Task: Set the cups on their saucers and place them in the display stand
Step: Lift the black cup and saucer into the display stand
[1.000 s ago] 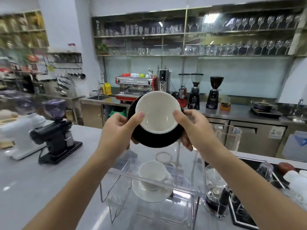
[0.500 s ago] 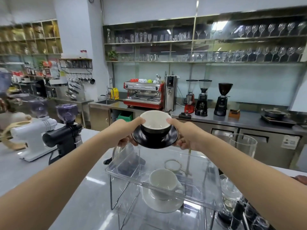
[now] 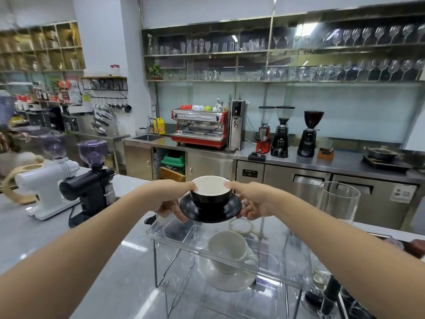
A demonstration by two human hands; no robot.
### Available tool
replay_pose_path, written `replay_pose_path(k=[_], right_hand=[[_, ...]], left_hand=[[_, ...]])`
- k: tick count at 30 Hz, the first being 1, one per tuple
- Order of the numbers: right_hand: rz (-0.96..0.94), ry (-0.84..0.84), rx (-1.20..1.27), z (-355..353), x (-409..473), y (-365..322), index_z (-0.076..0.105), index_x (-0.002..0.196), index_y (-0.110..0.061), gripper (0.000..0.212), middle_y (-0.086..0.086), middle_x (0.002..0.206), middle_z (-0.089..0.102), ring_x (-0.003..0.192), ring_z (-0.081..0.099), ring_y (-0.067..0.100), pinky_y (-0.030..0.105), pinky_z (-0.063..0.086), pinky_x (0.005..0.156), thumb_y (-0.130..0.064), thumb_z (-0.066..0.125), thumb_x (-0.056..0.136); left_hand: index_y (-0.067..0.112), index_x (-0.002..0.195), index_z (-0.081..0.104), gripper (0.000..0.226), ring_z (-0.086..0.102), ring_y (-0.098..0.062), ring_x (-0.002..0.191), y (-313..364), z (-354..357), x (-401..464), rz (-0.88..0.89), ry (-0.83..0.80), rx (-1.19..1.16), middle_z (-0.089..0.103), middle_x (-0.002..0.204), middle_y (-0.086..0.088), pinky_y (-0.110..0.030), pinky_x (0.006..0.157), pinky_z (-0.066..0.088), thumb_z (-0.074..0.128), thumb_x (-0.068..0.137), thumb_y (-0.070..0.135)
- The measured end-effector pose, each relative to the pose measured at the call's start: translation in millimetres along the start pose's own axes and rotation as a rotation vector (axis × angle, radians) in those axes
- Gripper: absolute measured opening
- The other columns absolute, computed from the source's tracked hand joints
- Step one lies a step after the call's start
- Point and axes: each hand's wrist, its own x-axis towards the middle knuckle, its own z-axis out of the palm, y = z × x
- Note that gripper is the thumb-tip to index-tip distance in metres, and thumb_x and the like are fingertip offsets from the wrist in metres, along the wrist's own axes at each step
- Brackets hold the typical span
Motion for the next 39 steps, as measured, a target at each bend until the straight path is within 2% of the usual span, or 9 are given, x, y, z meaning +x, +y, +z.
replay_pose_path(k=[3, 10, 15, 18, 21, 25, 29, 34, 39], right_hand=[[0.002, -0.018, -0.005, 1.9, 5.7, 1.0, 0.055, 0.117, 0.000, 0.067, 0.018, 0.074, 0.065, 0.052, 0.054, 0.017, 0.023, 0.045, 0.042, -0.061, 0.058, 0.088], [-0.008, -0.036, -0.013, 4.1, 14.2, 3.1, 0.054, 0.116, -0.002, 0.066, 0.019, 0.081, 0.066, 0.056, 0.058, 0.019, 0.025, 0.049, 0.047, -0.062, 0.057, 0.088], [-0.018, -0.043, -0.013, 5.0, 17.7, 1.8, 0.054, 0.115, -0.003, 0.065, 0.017, 0.080, 0.066, 0.058, 0.062, 0.020, 0.026, 0.051, 0.051, -0.062, 0.057, 0.088], [-0.012, -0.041, -0.011, 4.9, 18.2, 1.3, 0.057, 0.106, -0.004, 0.061, 0.015, 0.077, 0.065, 0.062, 0.063, 0.021, 0.026, 0.052, 0.053, -0.062, 0.057, 0.089], [-0.014, -0.031, -0.010, 5.1, 20.5, 1.6, 0.058, 0.112, -0.002, 0.067, 0.014, 0.076, 0.065, 0.065, 0.063, 0.022, 0.027, 0.052, 0.052, -0.064, 0.057, 0.087], [-0.024, -0.028, -0.019, 5.9, 24.0, 2.9, 0.055, 0.126, -0.002, 0.078, 0.015, 0.084, 0.064, 0.060, 0.063, 0.020, 0.025, 0.051, 0.049, -0.069, 0.055, 0.085], [-0.026, -0.037, -0.039, 6.5, 23.8, 4.4, 0.053, 0.131, -0.003, 0.082, 0.015, 0.083, 0.064, 0.054, 0.062, 0.019, 0.025, 0.051, 0.049, -0.071, 0.051, 0.085], [-0.023, -0.042, -0.135, 8.4, 16.7, 4.7, 0.058, 0.122, 0.000, 0.084, 0.018, 0.080, 0.069, 0.055, 0.065, 0.021, 0.025, 0.051, 0.050, -0.075, 0.040, 0.087], [-0.075, 0.057, -0.261, 12.0, 13.3, 2.3, 0.058, 0.116, 0.001, 0.085, 0.019, 0.080, 0.070, 0.052, 0.067, 0.025, 0.025, 0.052, 0.049, -0.076, 0.035, 0.088]], left_hand=[[-0.001, 0.104, 0.052, 0.051, 0.037, -0.009, 0.031, -2.3, -1.2, 7.2, -0.026, 0.009, 0.000, 0.075, 0.068, -0.019, -0.017, 0.042, 0.034, 0.053, 0.097, 0.049], [0.002, 0.122, 0.044, 0.050, 0.028, -0.009, 0.040, -7.8, -2.9, 21.0, -0.025, 0.003, 0.004, 0.075, 0.067, -0.019, -0.014, 0.036, 0.027, 0.048, 0.099, 0.045], [0.005, 0.116, 0.045, 0.044, 0.027, -0.009, 0.040, -9.3, -4.4, 26.4, -0.029, 0.004, -0.027, 0.075, 0.066, -0.019, -0.014, 0.035, 0.025, 0.048, 0.100, 0.045], [0.006, 0.106, 0.048, 0.040, 0.027, -0.009, 0.038, -9.5, -4.4, 28.5, -0.038, 0.006, -0.043, 0.075, 0.066, -0.018, -0.014, 0.035, 0.024, 0.049, 0.100, 0.046], [0.007, 0.100, 0.050, 0.039, 0.028, -0.008, 0.037, -9.2, -3.5, 28.5, -0.037, 0.017, -0.045, 0.075, 0.064, -0.018, -0.014, 0.034, 0.025, 0.049, 0.100, 0.046], [0.005, 0.116, 0.049, 0.046, 0.030, -0.008, 0.034, -7.8, -2.2, 26.5, -0.022, 0.043, 0.016, 0.075, 0.063, -0.017, -0.014, 0.036, 0.025, 0.047, 0.100, 0.048], [0.005, 0.127, 0.049, 0.050, 0.030, -0.008, 0.033, -6.0, -1.2, 22.2, -0.006, 0.063, 0.043, 0.073, 0.058, -0.015, -0.013, 0.035, 0.026, 0.047, 0.100, 0.047], [0.004, 0.112, 0.054, 0.049, 0.037, -0.009, 0.028, -4.8, 2.7, 16.8, 0.026, 0.135, 0.085, 0.071, 0.056, -0.013, -0.012, 0.036, 0.028, 0.048, 0.099, 0.051], [0.005, 0.087, 0.059, 0.049, 0.049, -0.009, 0.024, -6.1, 6.6, 12.5, 0.127, 0.247, 0.200, 0.067, 0.070, -0.015, -0.017, 0.038, 0.034, 0.050, 0.099, 0.051]])
